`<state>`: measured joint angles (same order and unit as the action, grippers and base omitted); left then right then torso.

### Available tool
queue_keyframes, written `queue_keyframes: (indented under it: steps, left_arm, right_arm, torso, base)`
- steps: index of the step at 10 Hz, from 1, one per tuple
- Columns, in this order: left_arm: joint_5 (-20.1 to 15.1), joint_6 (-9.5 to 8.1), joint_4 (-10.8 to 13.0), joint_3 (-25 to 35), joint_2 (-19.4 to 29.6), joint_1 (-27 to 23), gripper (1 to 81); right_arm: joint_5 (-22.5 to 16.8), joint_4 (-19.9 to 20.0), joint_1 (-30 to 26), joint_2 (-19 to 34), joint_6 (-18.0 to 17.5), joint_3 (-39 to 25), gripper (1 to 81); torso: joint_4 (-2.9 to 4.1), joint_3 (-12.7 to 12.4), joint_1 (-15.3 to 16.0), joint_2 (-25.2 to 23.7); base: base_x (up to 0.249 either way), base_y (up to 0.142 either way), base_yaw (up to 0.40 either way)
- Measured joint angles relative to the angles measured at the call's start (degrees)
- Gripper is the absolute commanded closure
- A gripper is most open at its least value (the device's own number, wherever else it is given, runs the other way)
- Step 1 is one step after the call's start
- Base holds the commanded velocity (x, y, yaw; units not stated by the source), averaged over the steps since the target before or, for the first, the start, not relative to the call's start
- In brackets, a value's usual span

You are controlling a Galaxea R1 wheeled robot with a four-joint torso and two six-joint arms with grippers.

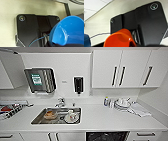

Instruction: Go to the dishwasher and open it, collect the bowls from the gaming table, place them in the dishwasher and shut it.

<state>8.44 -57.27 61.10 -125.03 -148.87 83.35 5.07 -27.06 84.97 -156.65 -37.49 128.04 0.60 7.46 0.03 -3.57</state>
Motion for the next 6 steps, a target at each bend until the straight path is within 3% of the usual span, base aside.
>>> queue_keyframes:
  steps: [3,6]
  left_arm:
    - [0.6,0.00,0.0,0.0,0.1,-0.1,81.1]
    - [6.1,-0.22,0.0,0.2,1.9,-0.8,81.1]
  right_arm:
    - [0.7,-0.2,0.7,0.5,0.0,-0.1,81.1]
    - [1.1,-0.2,1.2,0.6,0.0,-0.2,81.1]
  torso:
    - [0.00,0.0,0.0,0.0]
    - [0.00,2.7,-0.1,0.0]
  base:
    - [0.000,0.000,0.000]
    - [0.000,0.000,0.000]
